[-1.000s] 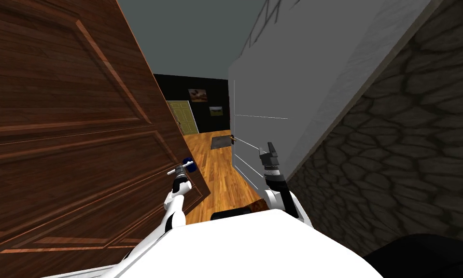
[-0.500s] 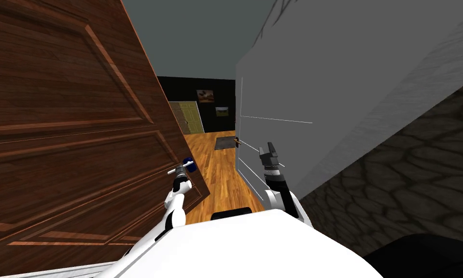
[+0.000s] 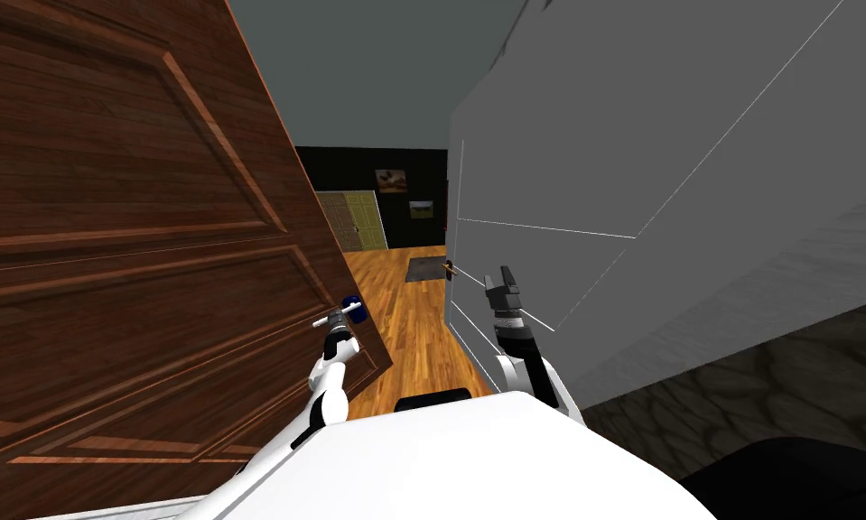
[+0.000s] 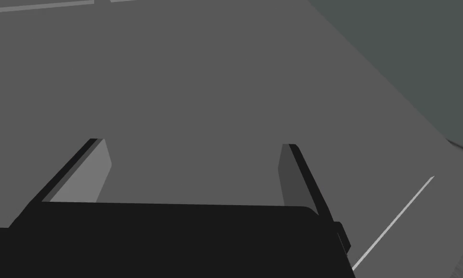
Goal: Push the door open
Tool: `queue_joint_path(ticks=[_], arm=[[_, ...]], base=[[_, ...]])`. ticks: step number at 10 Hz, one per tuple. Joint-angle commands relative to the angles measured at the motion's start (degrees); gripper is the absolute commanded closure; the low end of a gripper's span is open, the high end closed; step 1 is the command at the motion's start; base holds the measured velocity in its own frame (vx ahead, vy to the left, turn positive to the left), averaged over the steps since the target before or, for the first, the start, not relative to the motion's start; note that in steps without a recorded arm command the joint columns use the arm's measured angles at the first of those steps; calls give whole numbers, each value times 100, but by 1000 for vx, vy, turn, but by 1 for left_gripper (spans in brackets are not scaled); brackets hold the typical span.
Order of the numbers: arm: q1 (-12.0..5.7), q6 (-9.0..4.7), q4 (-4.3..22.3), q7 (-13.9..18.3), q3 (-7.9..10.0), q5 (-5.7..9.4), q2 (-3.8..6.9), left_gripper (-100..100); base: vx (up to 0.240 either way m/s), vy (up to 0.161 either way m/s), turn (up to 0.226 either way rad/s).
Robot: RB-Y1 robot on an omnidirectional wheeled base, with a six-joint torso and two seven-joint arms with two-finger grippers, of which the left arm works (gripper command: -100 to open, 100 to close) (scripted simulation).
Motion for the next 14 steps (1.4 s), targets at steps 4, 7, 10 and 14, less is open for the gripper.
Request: queue_joint_path(ticks=[4, 7, 10, 14], arm=[[-182, -62, -234, -419, 485, -52, -285, 100], [-329, -121, -357, -765, 893, -94, -582, 100], [-373, -141, -344, -871, 1026, -106, -707, 100], [-415, -165, -461, -979, 1344, -115, -484, 100]], base=[[190, 50, 81], [186, 69, 94], [160, 44, 60], [109, 34, 6]])
